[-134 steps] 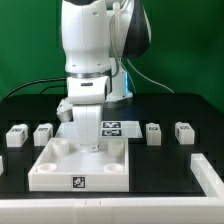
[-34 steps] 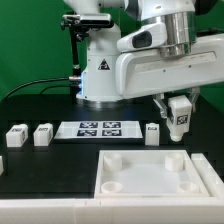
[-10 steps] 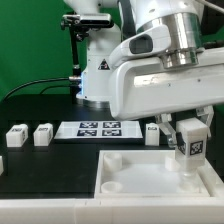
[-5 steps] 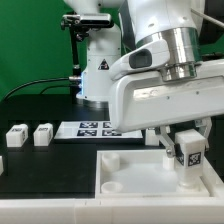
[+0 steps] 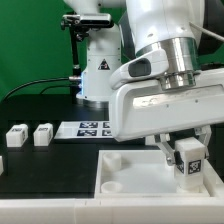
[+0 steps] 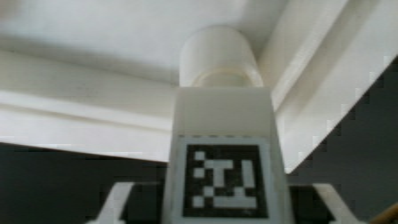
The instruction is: Assemble one leg
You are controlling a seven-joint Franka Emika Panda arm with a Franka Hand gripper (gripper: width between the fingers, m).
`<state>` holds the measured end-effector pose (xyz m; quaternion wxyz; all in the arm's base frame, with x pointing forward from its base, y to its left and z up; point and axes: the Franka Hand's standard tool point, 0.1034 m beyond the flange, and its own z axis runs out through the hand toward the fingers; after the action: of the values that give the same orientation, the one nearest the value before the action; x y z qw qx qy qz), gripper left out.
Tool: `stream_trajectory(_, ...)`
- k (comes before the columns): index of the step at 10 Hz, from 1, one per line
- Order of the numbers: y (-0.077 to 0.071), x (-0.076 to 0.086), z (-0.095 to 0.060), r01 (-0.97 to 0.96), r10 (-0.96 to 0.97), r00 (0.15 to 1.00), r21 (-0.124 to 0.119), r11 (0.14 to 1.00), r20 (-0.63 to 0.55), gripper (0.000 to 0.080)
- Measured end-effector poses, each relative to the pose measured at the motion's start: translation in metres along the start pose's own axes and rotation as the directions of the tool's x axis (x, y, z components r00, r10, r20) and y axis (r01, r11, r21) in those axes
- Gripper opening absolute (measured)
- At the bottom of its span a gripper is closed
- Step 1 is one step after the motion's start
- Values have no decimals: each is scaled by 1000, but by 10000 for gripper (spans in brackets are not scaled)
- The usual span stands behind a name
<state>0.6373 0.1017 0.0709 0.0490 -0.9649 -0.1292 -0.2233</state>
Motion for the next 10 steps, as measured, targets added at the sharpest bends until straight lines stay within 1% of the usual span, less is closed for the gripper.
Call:
stream_trajectory(2, 1, -2, -1, -1, 1, 1000, -9, 1000, -27, 292)
stream_trajectory(4, 1, -2, -1, -1, 1, 1000, -10, 1000, -28, 292)
stream_trajectory(5, 1, -2, -1, -1, 1, 1000, -10, 1000, -28, 445)
stream_trajectory(6, 1, -2, -1, -1, 1, 1000, -9, 1000, -28, 571)
stream_trajectory(7, 1, -2, -1, -1, 1, 1000, -9, 1000, -28, 571)
stream_trajectory(8, 1, -2, -1, -1, 1, 1000, -10, 1000, -27, 634)
stream_trajectory(10, 0, -7, 1, -1, 1, 1000, -9, 1000, -21, 647)
